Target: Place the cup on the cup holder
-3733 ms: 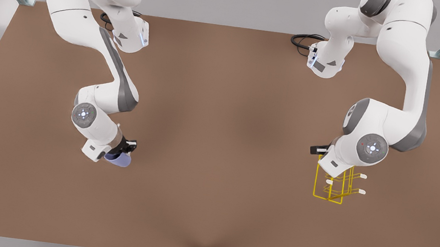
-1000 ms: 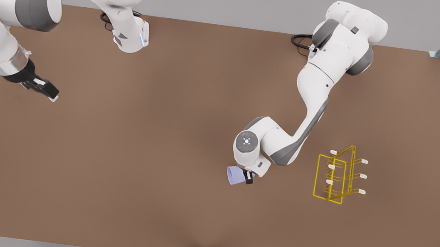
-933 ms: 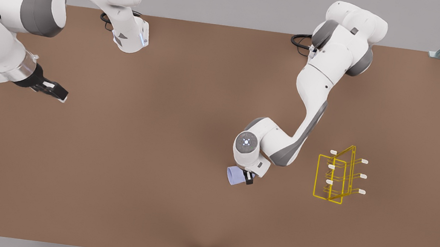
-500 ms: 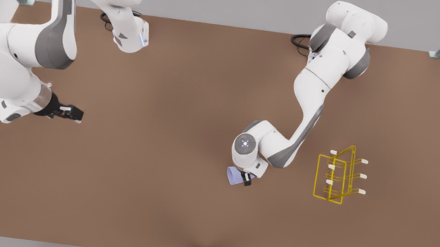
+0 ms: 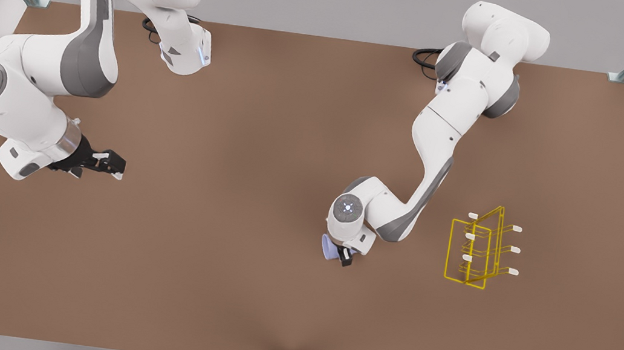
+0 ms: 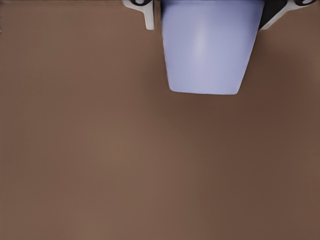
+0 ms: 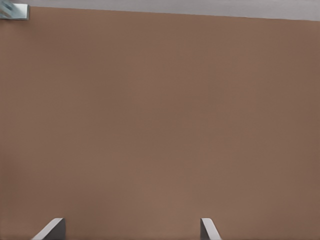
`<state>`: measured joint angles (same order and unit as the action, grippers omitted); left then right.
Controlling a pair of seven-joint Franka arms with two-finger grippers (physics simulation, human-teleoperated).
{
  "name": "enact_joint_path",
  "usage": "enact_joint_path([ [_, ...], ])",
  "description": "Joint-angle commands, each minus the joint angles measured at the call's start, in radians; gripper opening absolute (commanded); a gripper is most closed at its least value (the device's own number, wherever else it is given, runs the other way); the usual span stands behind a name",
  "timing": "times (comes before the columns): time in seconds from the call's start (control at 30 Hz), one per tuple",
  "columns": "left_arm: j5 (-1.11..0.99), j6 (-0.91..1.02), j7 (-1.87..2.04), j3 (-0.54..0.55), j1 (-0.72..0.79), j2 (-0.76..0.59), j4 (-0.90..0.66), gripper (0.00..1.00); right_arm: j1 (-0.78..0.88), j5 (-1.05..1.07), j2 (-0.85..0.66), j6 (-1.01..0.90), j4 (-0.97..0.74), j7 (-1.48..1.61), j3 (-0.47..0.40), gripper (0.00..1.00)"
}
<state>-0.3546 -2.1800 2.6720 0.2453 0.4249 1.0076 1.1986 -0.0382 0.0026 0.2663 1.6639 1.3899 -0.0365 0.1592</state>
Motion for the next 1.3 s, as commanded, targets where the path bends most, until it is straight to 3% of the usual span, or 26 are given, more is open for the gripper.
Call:
enact_joint_path([
  [0.0, 0.002, -0.021, 0.025, 0.0, 0.0, -0.001, -0.001, 1.0, -0.003, 0.001, 0.001, 0.008, 0.0, 0.064, 0.0, 1.0],
  [0.03, 0.002, -0.021, 0.022, 0.0, 0.0, -0.001, -0.001, 0.98, -0.003, 0.001, -0.001, 0.008, -0.002, 0.064, 0.0, 1.0],
  [0.07, 0.002, -0.023, 0.023, 0.002, -0.002, -0.003, -0.002, 0.75, -0.002, 0.0, -0.001, 0.008, 0.0, 0.064, 0.0, 1.0],
  [0.1, 0.002, -0.021, 0.023, 0.0, -0.002, -0.003, -0.001, 0.73, 0.0, -0.001, -0.001, 0.008, 0.0, 0.064, 0.0, 1.0],
  [0.3, 0.026, 0.055, 0.006, 0.028, -0.009, -0.072, -0.037, 0.78, -0.008, -0.001, 0.001, 0.037, -0.002, 0.066, 0.0, 1.0],
  [0.47, -0.072, 0.419, 0.006, 0.017, 0.034, -0.126, -0.111, 0.78, -0.015, -0.001, 0.001, 0.059, -0.002, 0.059, -0.001, 1.0],
  [0.73, -0.809, 1.095, -0.276, 0.011, 0.179, -0.119, -0.111, 0.78, -0.012, -0.001, 0.002, 0.06, 0.0, 0.055, 0.0, 1.0],
  [0.83, -1.083, 1.048, -0.458, -0.084, 0.164, -0.093, -0.103, 0.78, -0.014, -0.001, 0.002, 0.06, 0.0, 0.055, 0.0, 1.0],
  [0.87, -1.089, 1.025, -0.449, -0.155, 0.166, -0.054, -0.1, 0.78, -0.014, -0.001, 0.002, 0.06, 0.0, 0.055, 0.0, 1.0],
  [0.97, -1.141, 0.994, -0.462, -0.222, 0.15, -0.029, -0.091, 0.78, -0.015, 0.001, 0.002, 0.06, 0.0, 0.055, 0.0, 1.0],
  [1.27, -1.161, 1.005, -0.532, -0.221, 0.045, 0.04, -0.077, 0.78, -0.019, 0.001, 0.002, 0.06, -0.002, 0.055, -0.001, 1.0],
])
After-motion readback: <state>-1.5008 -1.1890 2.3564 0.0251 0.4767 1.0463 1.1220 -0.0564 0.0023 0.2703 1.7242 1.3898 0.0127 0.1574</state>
